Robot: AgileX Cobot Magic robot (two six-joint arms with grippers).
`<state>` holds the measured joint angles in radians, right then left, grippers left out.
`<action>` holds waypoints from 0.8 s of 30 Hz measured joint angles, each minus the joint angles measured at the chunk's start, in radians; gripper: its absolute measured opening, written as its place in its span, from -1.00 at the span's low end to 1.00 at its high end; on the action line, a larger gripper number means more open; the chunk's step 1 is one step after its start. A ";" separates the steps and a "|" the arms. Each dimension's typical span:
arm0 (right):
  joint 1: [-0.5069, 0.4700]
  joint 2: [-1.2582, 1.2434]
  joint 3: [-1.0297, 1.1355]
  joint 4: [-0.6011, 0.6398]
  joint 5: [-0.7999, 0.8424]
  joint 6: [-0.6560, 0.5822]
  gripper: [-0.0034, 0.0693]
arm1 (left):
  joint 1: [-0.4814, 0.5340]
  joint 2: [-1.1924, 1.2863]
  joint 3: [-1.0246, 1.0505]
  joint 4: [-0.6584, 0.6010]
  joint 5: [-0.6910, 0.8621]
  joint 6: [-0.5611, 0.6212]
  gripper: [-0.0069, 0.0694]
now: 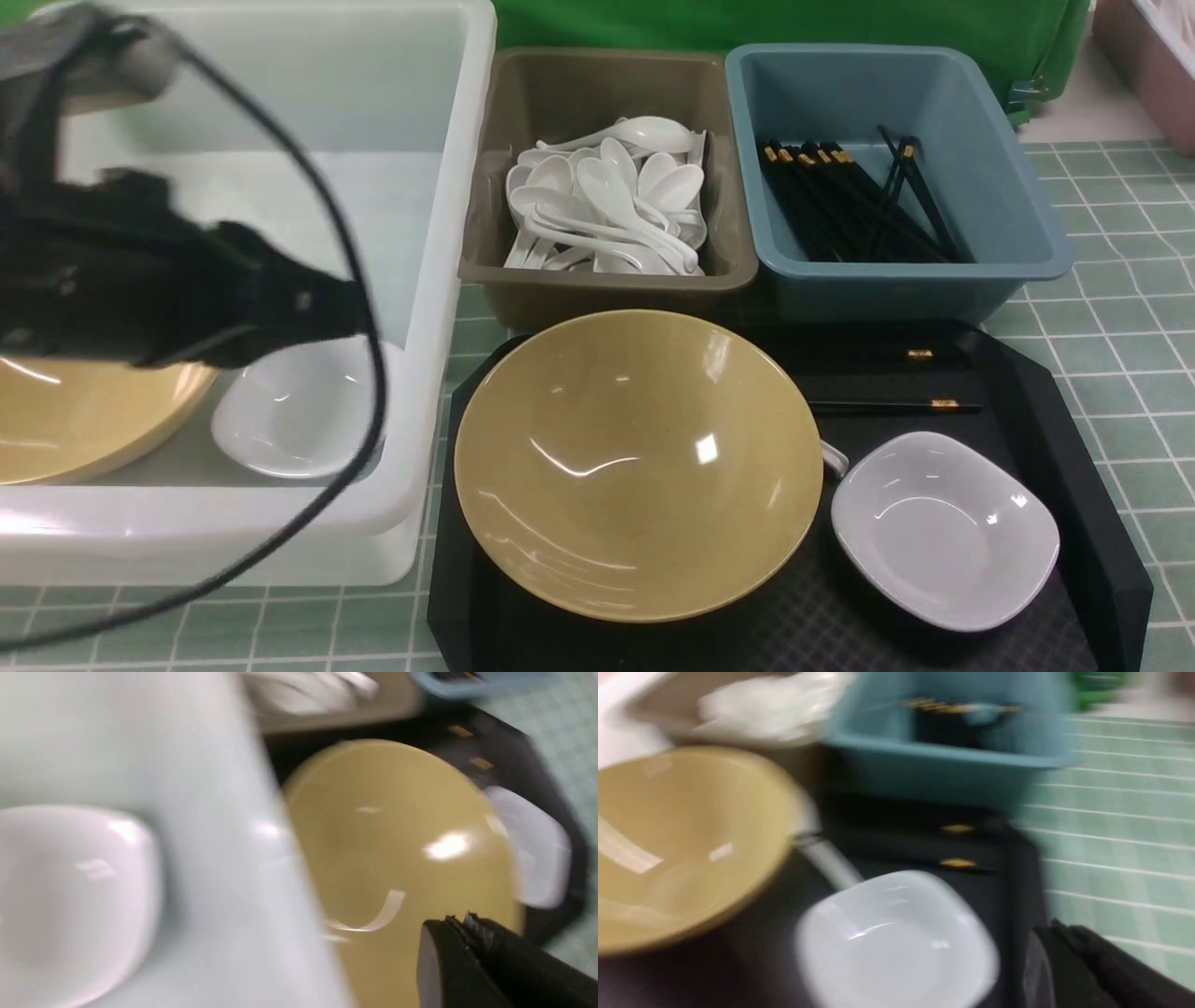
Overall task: On blue table put chopsticks spoon bowls plates into blue grey white boxes.
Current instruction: 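Grasp the large bowl on the tray by its rim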
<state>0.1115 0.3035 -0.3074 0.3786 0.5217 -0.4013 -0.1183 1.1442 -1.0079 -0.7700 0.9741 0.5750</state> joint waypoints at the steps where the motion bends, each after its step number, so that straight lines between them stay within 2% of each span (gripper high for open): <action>1: 0.018 0.021 0.000 0.015 0.000 -0.023 -0.81 | -0.027 0.041 -0.025 -0.050 0.020 0.055 -0.81; 2: 0.022 0.030 0.000 0.020 0.000 -0.026 -0.81 | -0.040 0.054 -0.031 -0.062 0.024 0.060 -0.81; 5: 0.067 0.112 0.000 0.032 -0.004 -0.049 -0.81 | -0.165 0.128 -0.067 -0.089 0.015 0.087 -0.81; 9: 0.098 0.255 0.000 0.060 -0.007 -0.049 -0.81 | -0.391 0.251 -0.095 0.063 -0.146 0.045 -0.81; 12: 0.100 0.337 0.000 0.095 -0.007 -0.055 -0.81 | -0.490 0.371 -0.095 0.178 -0.284 -0.025 -0.81; 17: 0.100 0.396 0.000 0.164 0.015 -0.113 -0.81 | -0.543 0.543 -0.136 0.226 -0.296 -0.083 -0.81; 24: 0.100 0.403 0.000 0.230 0.022 -0.201 -0.81 | -0.598 0.713 -0.236 0.191 -0.221 -0.096 -0.81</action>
<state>0.2113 0.7067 -0.3074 0.6086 0.5435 -0.6022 -0.7165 1.8567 -1.2444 -0.5785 0.7531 0.4791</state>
